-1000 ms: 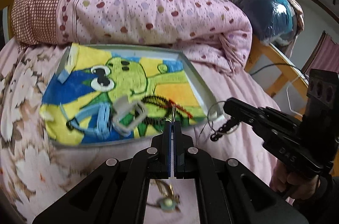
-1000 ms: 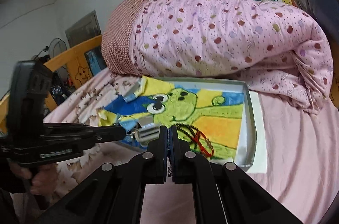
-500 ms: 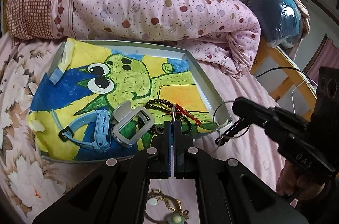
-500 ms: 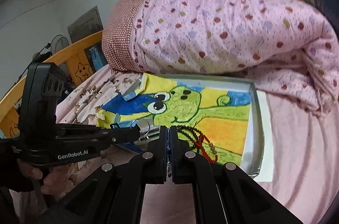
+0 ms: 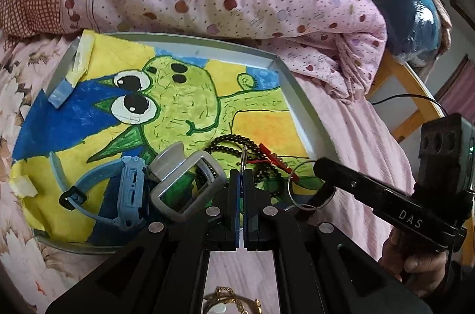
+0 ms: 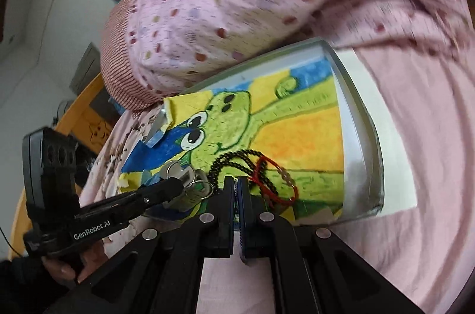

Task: Organize jewelry

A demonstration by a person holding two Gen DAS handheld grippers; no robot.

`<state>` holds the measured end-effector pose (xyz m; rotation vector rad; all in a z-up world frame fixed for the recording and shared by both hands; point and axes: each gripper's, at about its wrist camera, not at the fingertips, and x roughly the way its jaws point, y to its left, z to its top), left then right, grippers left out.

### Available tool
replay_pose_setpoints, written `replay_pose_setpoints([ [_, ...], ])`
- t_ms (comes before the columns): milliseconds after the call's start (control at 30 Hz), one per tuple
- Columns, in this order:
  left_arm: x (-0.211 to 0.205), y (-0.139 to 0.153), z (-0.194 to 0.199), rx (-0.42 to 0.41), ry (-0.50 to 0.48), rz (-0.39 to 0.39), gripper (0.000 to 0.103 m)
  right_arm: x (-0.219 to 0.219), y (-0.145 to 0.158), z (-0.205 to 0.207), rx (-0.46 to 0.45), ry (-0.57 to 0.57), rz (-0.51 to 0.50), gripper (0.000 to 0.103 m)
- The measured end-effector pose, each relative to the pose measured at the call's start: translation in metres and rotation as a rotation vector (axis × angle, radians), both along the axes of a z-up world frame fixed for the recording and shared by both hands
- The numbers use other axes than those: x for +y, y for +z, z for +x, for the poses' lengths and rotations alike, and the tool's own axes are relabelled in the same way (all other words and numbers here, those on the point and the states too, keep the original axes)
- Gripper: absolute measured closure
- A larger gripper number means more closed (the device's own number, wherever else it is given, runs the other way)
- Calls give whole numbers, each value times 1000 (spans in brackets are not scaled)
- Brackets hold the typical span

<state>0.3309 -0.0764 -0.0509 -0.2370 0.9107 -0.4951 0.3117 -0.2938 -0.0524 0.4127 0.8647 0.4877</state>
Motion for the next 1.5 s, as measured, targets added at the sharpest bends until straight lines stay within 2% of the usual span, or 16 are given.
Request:
replay_pose_setpoints([
  [200,-3,-9,5,24,-2,23,103,-7,-10,-1,36,-23,10,98],
  [400,-4,-10,6,47,-13,14,103,-12,-11,-2,34,-52,-30,97],
  [433,-3,-9,6,43,-13,14,103,-13,-10,-2,29,-59,-42,93],
  [467,-4,-9,6,35,-13,14,103,-14,-10,-3,25,-64,-48,83],
  [533,-4,-7,4,31,-14,17,96,-16,-7,-4,8,-83,-60,68],
  [600,-2,-4,1,22,-12,9,70,-19,-3,-7,-10,-99,-65,65],
  [633,-2,-2,0,15,-5,3,65,-21,-1,-9,-18,-107,-65,65],
  [700,2,3,-4,-7,7,-12,62,-25,3,-13,-34,-125,-65,65],
  [767,3,7,-8,-15,9,-10,62,-29,9,-22,-69,-146,-82,54],
  [833,5,13,-15,-39,21,-3,56,-32,16,-34,-113,-160,-101,44],
  [867,6,16,-19,-51,31,-4,46,-33,20,-40,-135,-163,-112,38],
  [900,8,19,-24,-66,45,-11,40,-32,23,-43,-149,-164,-122,36],
  [1000,17,29,-41,-110,92,-30,28,-31,34,-61,-205,-162,-154,27],
  [1167,28,43,-67,-142,139,-17,21,-30,50,-92,-282,-166,-178,9],
  [1200,29,44,-71,-148,144,-12,18,-30,52,-98,-293,-167,-183,9],
  [1500,37,45,-128,-164,152,56,18,-22,59,-144,-309,-153,-244,5],
])
